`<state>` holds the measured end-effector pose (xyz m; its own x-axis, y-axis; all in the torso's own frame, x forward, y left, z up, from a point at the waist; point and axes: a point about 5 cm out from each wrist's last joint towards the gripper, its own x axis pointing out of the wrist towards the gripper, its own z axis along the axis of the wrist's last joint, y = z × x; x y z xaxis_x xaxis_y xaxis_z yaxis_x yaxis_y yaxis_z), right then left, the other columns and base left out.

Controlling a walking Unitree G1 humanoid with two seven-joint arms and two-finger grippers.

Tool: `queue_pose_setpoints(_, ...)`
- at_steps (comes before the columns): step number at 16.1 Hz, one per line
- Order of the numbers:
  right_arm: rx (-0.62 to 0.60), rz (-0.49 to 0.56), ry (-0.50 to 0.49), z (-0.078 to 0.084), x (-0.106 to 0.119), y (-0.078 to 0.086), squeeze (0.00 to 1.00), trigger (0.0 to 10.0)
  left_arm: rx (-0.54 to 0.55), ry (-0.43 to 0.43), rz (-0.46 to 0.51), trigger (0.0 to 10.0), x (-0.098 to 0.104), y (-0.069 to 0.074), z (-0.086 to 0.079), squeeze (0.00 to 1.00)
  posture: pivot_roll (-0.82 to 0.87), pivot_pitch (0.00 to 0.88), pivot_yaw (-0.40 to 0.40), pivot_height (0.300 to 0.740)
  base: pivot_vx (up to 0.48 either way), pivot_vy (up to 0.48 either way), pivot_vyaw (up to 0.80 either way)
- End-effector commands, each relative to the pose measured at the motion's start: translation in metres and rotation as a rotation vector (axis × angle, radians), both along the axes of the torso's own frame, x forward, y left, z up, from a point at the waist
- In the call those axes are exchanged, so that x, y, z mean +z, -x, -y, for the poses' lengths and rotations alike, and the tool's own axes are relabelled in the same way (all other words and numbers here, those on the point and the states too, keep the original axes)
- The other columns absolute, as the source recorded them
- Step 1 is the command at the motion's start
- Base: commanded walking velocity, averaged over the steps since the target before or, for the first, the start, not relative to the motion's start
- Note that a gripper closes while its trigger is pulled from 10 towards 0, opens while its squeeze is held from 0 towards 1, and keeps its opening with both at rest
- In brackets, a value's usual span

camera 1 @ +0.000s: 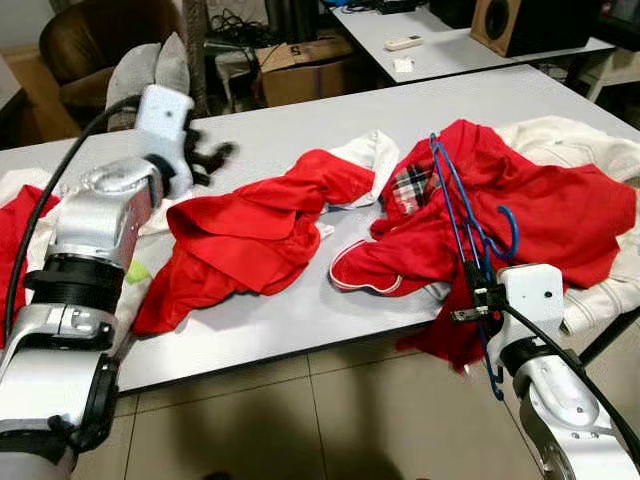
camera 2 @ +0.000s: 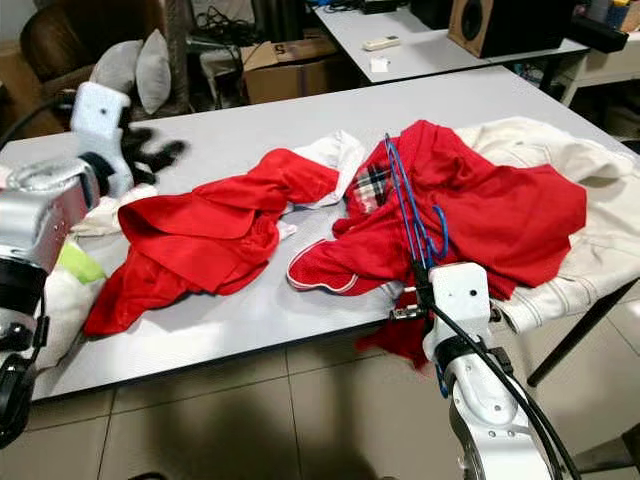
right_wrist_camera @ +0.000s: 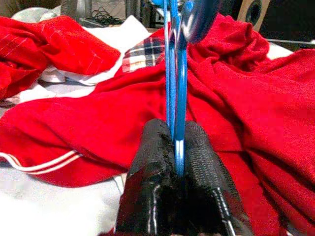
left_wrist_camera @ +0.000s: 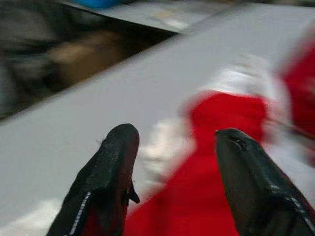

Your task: Hang hanger

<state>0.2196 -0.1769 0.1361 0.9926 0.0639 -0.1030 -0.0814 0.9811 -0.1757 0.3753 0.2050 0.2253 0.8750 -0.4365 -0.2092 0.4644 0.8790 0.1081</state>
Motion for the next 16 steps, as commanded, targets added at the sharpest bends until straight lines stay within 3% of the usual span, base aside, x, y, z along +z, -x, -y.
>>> queue_pose_setpoints(1, 0.000, 0.004, 0.002, -0.001, 0.000, 0.001, 0.00, 10.0, -0.114, -0.071, -0.138, 10.0, -0.018, 0.013, -0.001, 1.00, -0.14, 0.000, 0.140, 0.740, 0.000, 0.000, 0.00)
queue_pose_setpoints(2, 0.001, 0.004, 0.002, -0.001, 0.000, 0.001, 0.00, 10.0, -0.140, -0.195, -0.197, 10.0, -0.033, 0.020, -0.005, 1.00, -0.14, 0.000, 0.140, 0.740, 0.000, 0.000, 0.00)
queue_pose_setpoints(3, 0.003, 0.002, 0.002, -0.001, -0.001, 0.001, 0.00, 10.0, -0.098, -0.286, -0.227, 10.0, -0.043, 0.022, -0.013, 1.00, -0.14, 0.000, 0.137, 0.740, 0.000, 0.000, 0.00)
queue_pose_setpoints(6, 0.039, -0.022, 0.009, -0.002, -0.004, 0.003, 0.00, 10.0, -0.042, -0.396, -0.292, 10.0, -0.057, 0.027, -0.027, 1.00, -0.14, 0.000, 0.124, 0.740, 0.000, 0.000, 0.00)
queue_pose_setpoints(9, 0.087, -0.043, 0.030, -0.003, -0.006, 0.003, 0.00, 10.0, -0.033, -0.409, -0.335, 10.0, -0.063, 0.037, -0.030, 1.00, -0.13, 0.000, 0.092, 0.740, 0.000, 0.000, 0.00)
queue_pose_setpoints(12, 0.124, -0.043, 0.039, -0.006, -0.005, -0.002, 0.00, 10.0, 0.023, -0.444, -0.362, 10.0, -0.081, 0.036, -0.034, 1.00, -0.12, 0.000, 0.066, 0.740, 0.000, 0.000, 0.00)
queue_pose_setpoints(14, 0.137, -0.043, 0.042, -0.007, -0.004, -0.004, 0.00, 10.0, 0.056, -0.356, -0.359, 10.0, -0.085, 0.032, -0.029, 1.00, -0.12, 0.000, 0.059, 0.740, 0.000, 0.000, 0.00)
queue_pose_setpoints(15, 0.140, -0.042, 0.043, -0.007, -0.004, -0.004, 0.00, 10.0, 0.111, -0.320, -0.350, 10.0, -0.086, 0.027, -0.030, 0.48, -0.12, 0.000, 0.061, 0.740, 0.000, 0.000, 0.00)
queue_pose_setpoints(16, 0.142, -0.041, 0.043, -0.008, -0.004, -0.004, 0.00, 10.0, 0.173, -0.307, -0.332, 10.0, -0.085, 0.023, -0.033, 0.26, -0.12, 0.000, 0.064, 0.740, 0.000, 0.000, 0.00)
